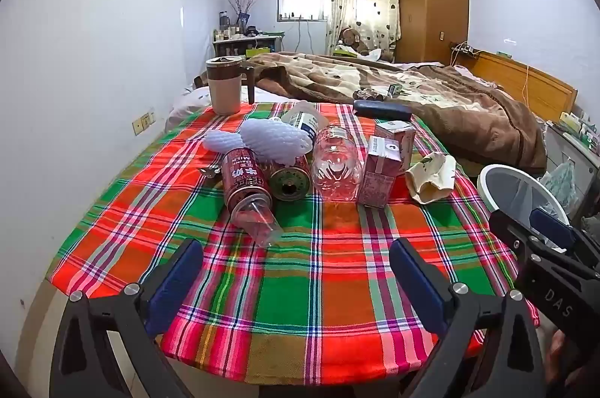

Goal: Collect trash

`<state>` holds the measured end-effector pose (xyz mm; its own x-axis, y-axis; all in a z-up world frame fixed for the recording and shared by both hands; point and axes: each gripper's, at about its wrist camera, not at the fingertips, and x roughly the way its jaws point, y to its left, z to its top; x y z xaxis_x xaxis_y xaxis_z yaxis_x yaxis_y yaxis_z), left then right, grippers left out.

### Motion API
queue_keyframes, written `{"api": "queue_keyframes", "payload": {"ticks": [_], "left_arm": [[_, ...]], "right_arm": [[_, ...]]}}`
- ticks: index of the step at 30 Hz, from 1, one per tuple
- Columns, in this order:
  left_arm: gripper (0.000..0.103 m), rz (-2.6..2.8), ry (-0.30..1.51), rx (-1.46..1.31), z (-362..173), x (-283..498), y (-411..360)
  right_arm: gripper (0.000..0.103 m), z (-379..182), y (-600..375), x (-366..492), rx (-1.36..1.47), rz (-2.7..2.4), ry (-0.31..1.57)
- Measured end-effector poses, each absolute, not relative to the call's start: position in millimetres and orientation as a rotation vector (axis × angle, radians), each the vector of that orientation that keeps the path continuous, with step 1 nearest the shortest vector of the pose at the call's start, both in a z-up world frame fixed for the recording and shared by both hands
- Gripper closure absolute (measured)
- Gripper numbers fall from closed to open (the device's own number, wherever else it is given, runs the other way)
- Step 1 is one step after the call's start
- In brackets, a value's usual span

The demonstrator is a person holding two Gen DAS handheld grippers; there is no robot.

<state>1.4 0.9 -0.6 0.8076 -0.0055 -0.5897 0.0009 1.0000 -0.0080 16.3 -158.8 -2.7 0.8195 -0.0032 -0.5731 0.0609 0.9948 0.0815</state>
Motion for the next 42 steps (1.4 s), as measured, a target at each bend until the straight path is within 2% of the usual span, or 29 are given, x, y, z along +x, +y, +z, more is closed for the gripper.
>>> {"api": "queue_keyframes", "payload": {"ticks": [42], "left_arm": [[0.002, 0.01, 0.622, -0.004, 2.9, -3.9, 3.5]], "right_arm": [[0.032, 0.1, -157.1, 14.1, 0.091, -0.044, 0.598]]}}
